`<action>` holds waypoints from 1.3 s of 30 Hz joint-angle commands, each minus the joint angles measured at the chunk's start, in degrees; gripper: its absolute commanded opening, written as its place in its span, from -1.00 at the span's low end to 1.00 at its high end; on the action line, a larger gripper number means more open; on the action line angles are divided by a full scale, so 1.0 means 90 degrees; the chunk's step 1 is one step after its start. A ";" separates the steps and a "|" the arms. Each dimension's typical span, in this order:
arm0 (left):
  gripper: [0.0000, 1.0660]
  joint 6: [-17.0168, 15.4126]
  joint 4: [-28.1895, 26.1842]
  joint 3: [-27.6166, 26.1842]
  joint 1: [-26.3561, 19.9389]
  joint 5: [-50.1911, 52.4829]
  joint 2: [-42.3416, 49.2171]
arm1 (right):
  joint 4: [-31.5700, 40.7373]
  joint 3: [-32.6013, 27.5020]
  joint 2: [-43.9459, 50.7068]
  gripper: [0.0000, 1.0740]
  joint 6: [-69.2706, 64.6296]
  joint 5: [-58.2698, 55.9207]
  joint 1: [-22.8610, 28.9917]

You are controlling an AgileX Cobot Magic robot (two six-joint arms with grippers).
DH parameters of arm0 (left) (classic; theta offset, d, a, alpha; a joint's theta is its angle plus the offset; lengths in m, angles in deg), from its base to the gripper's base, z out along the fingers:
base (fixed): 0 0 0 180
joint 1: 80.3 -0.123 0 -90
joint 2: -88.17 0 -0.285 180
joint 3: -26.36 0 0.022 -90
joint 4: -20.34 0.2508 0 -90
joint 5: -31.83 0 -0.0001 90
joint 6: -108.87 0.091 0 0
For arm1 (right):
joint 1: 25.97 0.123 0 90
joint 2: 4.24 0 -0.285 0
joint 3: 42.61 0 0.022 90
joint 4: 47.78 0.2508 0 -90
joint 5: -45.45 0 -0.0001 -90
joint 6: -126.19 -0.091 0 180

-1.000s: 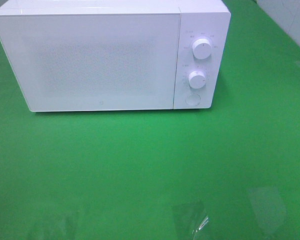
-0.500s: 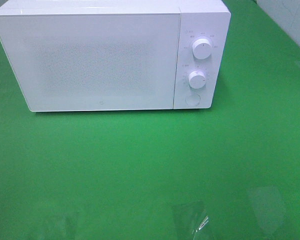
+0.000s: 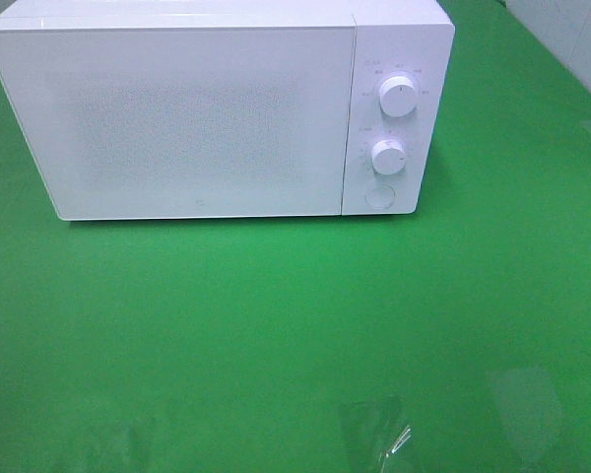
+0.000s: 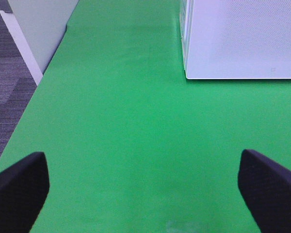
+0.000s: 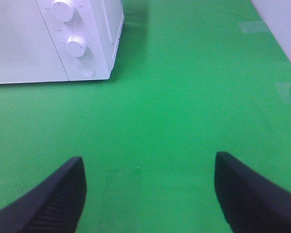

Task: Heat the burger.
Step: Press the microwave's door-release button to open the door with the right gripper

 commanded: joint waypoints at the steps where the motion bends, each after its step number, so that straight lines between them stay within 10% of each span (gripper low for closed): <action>1: 0.83 0.0006 0.0000 0.0006 -0.0006 0.0019 0.0108 | -0.0051 -0.0019 0.0153 0.36 -0.0064 -0.0006 -0.0038; 39: 0.83 0.0006 0.0000 0.0006 -0.0006 0.0019 0.0108 | -0.0032 -0.0579 -0.4221 0.36 -0.0108 0.5895 -0.0038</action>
